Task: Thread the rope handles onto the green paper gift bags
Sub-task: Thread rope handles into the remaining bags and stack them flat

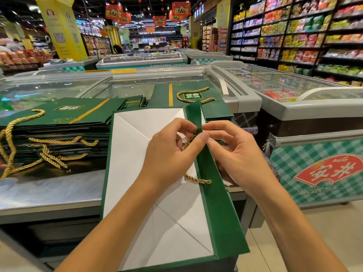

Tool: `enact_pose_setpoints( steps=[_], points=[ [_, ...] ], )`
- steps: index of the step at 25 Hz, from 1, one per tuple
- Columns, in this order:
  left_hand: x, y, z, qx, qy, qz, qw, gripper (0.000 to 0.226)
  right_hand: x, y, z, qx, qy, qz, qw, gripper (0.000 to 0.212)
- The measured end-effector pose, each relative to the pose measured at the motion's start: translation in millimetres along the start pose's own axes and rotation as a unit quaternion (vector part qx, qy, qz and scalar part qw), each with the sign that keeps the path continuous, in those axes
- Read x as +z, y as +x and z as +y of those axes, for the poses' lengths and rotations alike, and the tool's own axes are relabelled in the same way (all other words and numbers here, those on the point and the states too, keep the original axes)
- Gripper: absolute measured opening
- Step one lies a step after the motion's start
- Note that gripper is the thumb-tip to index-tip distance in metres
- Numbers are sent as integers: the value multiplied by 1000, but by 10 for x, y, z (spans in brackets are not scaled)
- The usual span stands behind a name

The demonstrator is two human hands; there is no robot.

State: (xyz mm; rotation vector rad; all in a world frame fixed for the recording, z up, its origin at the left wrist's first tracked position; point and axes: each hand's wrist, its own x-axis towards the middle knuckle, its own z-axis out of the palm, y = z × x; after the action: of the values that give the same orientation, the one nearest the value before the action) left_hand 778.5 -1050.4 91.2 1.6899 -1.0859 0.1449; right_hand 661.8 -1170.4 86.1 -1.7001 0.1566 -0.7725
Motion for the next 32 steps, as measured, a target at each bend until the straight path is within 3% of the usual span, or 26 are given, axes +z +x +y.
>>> enact_pose_setpoints(
  steps=[6,11,18,24,26,29,32],
  points=[
    [6,43,15,-68,-27,-13,997,24,26,11,55,-24,-64,-3,998,20],
    [-2,5,11,-53,-11,-2,999,26,49,24,88,-3,-94,-1,996,32],
    [12,-12,41,-32,-17,-2,999,26,141,122,107,1,-115,57,992,4],
    [33,-7,28,-31,-6,1,999,22,34,98,77,34,29,204,978,7],
    [36,-3,31,-33,-2,-3,999,22,12,97,111,31,5,229,973,10],
    [55,0,45,-25,11,-7,1000,21,14,86,124,33,-35,189,981,31],
    [73,-11,33,-1,58,-14,998,19,8,98,122,40,-36,152,987,38]
  ],
)
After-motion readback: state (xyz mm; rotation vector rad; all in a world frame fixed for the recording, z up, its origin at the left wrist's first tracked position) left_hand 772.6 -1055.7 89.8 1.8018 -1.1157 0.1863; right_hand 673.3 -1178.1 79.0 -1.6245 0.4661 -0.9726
